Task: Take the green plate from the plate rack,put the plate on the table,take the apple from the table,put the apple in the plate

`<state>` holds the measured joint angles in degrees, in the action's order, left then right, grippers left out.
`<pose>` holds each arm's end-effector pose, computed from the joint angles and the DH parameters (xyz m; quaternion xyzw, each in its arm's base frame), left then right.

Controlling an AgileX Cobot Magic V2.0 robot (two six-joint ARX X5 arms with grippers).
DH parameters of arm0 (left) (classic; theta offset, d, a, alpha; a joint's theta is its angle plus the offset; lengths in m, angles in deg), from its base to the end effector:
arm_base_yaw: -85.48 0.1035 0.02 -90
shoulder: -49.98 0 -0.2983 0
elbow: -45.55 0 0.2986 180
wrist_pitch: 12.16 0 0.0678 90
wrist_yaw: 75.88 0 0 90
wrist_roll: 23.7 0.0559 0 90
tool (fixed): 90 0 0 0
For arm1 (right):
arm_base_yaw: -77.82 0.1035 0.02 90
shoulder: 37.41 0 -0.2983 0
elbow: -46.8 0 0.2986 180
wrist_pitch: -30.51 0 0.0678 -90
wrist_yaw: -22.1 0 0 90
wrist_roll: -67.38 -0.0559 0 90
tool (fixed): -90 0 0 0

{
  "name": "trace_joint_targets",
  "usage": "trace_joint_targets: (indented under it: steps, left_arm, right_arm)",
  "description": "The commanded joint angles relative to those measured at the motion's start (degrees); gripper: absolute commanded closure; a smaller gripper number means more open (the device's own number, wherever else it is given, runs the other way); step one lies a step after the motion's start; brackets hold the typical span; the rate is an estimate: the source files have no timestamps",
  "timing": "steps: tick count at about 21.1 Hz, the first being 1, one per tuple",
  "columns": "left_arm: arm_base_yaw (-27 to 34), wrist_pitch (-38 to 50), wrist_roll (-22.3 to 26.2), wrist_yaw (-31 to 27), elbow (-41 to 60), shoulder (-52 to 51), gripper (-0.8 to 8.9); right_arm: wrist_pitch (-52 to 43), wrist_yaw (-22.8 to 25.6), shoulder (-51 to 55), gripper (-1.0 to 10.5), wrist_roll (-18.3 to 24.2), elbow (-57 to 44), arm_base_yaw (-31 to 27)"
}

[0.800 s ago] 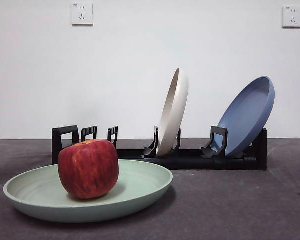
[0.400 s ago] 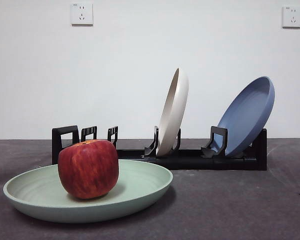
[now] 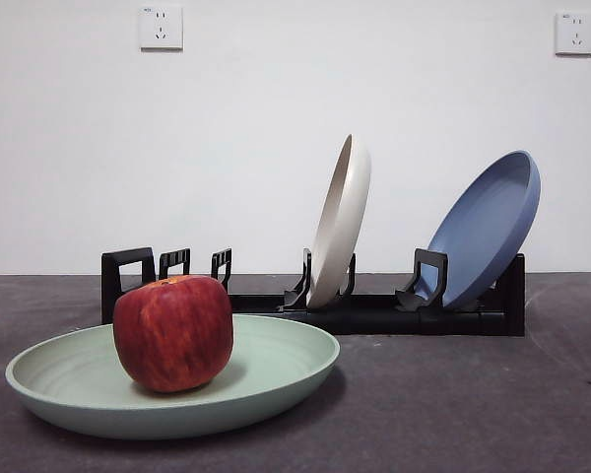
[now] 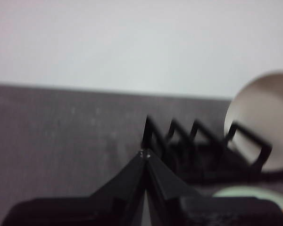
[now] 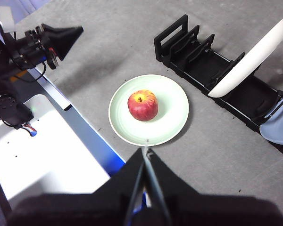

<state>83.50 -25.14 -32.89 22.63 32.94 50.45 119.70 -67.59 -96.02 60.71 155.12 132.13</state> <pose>0.1363 -0.0130 0.1669 -0.0802 0.0146 -0.0905 0.9926 0.0896 0.1242 0.5073 -0.1059 0.3245 0.4091 0.8462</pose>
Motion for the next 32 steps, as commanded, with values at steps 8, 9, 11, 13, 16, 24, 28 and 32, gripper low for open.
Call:
trace_joint_targets:
  steps: [8, 9, 11, 13, 16, 24, 28, 32]
  left_arm:
    - [0.2, -7.8, 5.4, -0.6, 0.4, -0.1, 8.17]
    - [0.2, -7.8, 5.2, -0.6, 0.4, -0.1, 8.17]
    - [0.2, -7.5, 5.2, -0.6, 0.4, -0.1, 8.17]
    - [0.2, -7.5, 5.2, -0.6, 0.4, -0.1, 8.17]
    - [0.2, -7.5, 5.2, -0.6, 0.4, 0.3, 8.17]
    - [0.2, -7.5, 5.2, -0.6, 0.4, 1.3, 8.17]
    - [0.2, -7.5, 5.2, -0.6, 0.4, 1.9, 8.17]
    - [0.2, -7.5, 5.2, -0.6, 0.4, 2.8, 8.17]
  right_arm:
    - [1.4, 0.8, -0.3, 9.6, -0.5, -0.3, 0.0]
    - [1.4, 0.8, -0.4, 9.6, -0.5, -0.3, 0.0]
    - [1.4, 0.8, -0.4, 9.6, -0.5, -0.3, 0.0]
    - [1.4, 0.8, -0.5, 9.6, -0.5, -0.3, 0.0]
    - [1.4, 0.8, -0.5, 9.6, -0.5, -0.3, 0.0]
    - [1.4, 0.8, -0.5, 9.6, -0.5, -0.3, 0.0]
    - [1.4, 0.8, -0.5, 9.6, -0.5, -0.3, 0.0]
    - [1.4, 0.8, -0.5, 9.6, -0.5, -0.3, 0.0]
